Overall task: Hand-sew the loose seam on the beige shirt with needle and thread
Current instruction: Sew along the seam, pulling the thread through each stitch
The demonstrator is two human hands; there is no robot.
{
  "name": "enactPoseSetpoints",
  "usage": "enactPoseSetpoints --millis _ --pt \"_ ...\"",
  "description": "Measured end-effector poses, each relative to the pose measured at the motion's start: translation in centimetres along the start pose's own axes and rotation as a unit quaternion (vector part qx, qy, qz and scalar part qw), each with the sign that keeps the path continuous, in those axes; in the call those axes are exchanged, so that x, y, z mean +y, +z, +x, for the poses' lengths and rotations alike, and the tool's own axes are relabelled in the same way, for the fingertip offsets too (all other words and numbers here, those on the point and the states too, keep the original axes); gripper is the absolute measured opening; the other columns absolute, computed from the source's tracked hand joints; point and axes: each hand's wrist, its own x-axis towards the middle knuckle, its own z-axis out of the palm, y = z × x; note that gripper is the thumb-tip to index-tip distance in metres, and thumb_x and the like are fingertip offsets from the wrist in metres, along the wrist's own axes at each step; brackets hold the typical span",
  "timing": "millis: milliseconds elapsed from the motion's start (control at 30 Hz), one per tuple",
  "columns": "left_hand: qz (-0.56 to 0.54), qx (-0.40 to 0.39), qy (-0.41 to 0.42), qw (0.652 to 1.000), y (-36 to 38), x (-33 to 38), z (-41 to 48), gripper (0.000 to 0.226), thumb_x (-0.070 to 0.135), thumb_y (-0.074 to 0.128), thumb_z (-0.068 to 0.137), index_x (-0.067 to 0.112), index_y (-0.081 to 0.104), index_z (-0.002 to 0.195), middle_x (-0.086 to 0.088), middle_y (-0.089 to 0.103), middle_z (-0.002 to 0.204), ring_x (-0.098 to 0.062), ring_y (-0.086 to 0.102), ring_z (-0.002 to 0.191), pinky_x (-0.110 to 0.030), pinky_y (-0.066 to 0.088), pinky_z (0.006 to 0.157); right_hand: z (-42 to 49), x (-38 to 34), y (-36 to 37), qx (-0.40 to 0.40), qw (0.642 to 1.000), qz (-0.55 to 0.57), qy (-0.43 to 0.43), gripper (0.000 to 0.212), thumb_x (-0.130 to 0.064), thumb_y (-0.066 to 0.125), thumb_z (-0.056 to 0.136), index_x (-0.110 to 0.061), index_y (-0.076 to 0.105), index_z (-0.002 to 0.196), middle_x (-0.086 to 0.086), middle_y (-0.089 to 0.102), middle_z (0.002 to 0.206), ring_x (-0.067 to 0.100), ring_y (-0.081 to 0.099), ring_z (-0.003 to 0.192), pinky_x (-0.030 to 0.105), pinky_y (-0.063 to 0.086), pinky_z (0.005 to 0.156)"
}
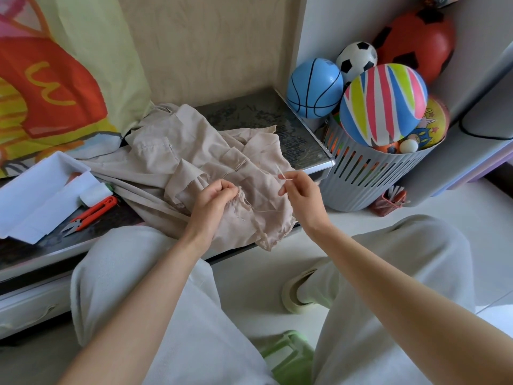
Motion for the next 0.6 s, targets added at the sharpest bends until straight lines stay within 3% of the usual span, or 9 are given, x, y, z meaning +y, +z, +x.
enactPoseSetpoints --millis 167,400,500,600 --pt "-0.02 0.007 0.016 1.0 0.0 -0.1 0.0 0.017 0.022 0.059 0.081 0.023 0.058 0.064 0.002 0.054 0.069 -0.01 0.046 0.07 -0.024 0.037 0.068 -0.8 -0.5 1.3 -0.074 0.995 -0.009 -0.06 0.018 -0.003 0.046 0.097 -0.013 0.06 0.095 -0.002 0.062 0.073 -0.004 0.05 0.059 0.01 0.037 0.059" --pt "-0.023 0.013 0.015 1.0 -0.1 0.0 0.0 0.014 0.029 0.06 0.076 0.026 0.062 0.062 0.004 0.057 0.069 -0.013 0.046 0.074 -0.026 0.036 0.07 -1.1 -0.5 1.7 -0.068 0.994 -0.053 -0.064 0.017 -0.003 0.05 0.094 -0.013 0.064 0.09 -0.009 0.064 0.073 -0.008 0.056 0.065 0.009 0.04 0.064" --pt "-0.021 0.01 0.013 1.0 -0.1 0.1 -0.1 0.013 0.037 0.064 0.073 0.029 0.064 0.062 -0.008 0.05 0.073 -0.023 0.037 0.077 -0.028 0.031 0.065 -1.3 -0.7 1.8 -0.076 0.993 -0.057 -0.071 0.017 -0.002 0.05 0.094 -0.01 0.064 0.089 -0.013 0.062 0.07 -0.009 0.055 0.062 0.008 0.038 0.062" --pt "-0.02 0.003 0.014 1.0 0.0 0.3 -0.3 0.016 0.044 0.065 0.067 0.028 0.064 0.064 -0.01 0.047 0.083 -0.023 0.037 0.083 -0.03 0.029 0.063 -1.5 -1.0 2.1 -0.083 0.991 -0.06 -0.082 0.022 -0.001 0.05 0.093 -0.017 0.063 0.084 -0.009 0.064 0.072 0.002 0.06 0.07 0.017 0.045 0.069"
